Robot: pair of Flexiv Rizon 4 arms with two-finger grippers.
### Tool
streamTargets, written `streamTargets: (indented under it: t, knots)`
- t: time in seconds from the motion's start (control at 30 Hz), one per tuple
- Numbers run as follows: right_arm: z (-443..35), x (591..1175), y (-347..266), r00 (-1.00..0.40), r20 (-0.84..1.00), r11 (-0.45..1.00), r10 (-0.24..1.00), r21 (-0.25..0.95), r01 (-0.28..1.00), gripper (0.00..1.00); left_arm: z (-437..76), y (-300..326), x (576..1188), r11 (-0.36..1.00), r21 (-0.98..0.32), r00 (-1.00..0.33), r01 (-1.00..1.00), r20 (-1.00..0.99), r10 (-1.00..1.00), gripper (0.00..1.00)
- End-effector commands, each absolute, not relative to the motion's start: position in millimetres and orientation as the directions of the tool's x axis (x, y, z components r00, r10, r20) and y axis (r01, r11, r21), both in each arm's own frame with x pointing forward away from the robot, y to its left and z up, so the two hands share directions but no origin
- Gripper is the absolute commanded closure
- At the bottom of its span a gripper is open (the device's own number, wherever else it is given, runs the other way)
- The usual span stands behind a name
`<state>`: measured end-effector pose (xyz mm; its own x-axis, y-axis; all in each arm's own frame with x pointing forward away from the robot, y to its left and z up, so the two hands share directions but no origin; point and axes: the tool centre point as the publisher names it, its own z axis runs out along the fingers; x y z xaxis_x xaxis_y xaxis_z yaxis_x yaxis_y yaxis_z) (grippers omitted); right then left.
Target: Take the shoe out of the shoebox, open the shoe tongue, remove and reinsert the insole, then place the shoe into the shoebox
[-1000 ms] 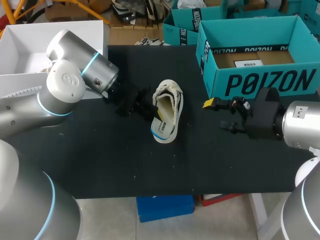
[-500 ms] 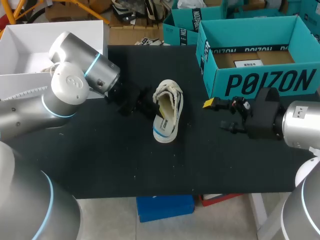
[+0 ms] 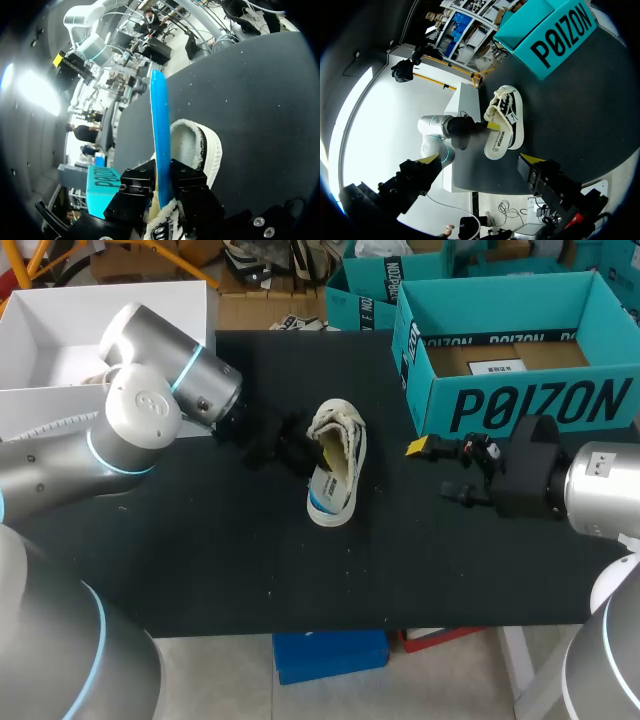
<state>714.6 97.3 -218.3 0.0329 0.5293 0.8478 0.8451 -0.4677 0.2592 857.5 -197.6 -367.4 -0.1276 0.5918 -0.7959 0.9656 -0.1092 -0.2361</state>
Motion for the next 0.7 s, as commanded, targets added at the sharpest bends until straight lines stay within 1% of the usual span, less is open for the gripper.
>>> streamTargets:
  t: [0.03,0.2,0.4,0.53,0.6,0.63,0.67,0.7]
  knots:
    - [-218,714,97,0.033,0.848,-0.467,0.529,0.259,0.845,0.00,-358,-197,850,-0.113,-0.226,-0.119,0.967,-0.801,0.587,0.52]
    - [-218,714,97,0.033,0.848,-0.467,0.529,0.259,0.845,0.00,-344,-195,837,-0.140,-0.218,-0.100,0.966,-0.814,0.573,0.53]
    - [-218,714,97,0.033,0.848,-0.467,0.529,0.259,0.845,0.00,-339,-193,822,-0.173,-0.221,-0.081,0.960,-0.808,0.584,0.60]
    - [-218,714,97,0.033,0.848,-0.467,0.529,0.259,0.845,0.00,-345,-190,817,-0.179,-0.238,-0.083,0.955,-0.790,0.607,0.67]
    - [-218,714,97,0.033,0.848,-0.467,0.529,0.259,0.845,0.00,-348,-190,815,-0.182,-0.242,-0.082,0.953,-0.784,0.615,0.76]
    - [-218,714,97,0.033,0.848,-0.467,0.529,0.259,0.845,0.00,-348,-190,814,-0.184,-0.245,-0.082,0.952,-0.783,0.617,0.87]
    - [-218,714,97,0.033,0.848,-0.467,0.529,0.259,0.845,0.00,-349,-190,814,-0.187,-0.248,-0.081,0.951,-0.780,0.621,1.00]
    - [-218,714,97,0.033,0.848,-0.467,0.529,0.259,0.845,0.00,-349,-190,813,-0.191,-0.250,-0.080,0.949,-0.778,0.624,1.00]
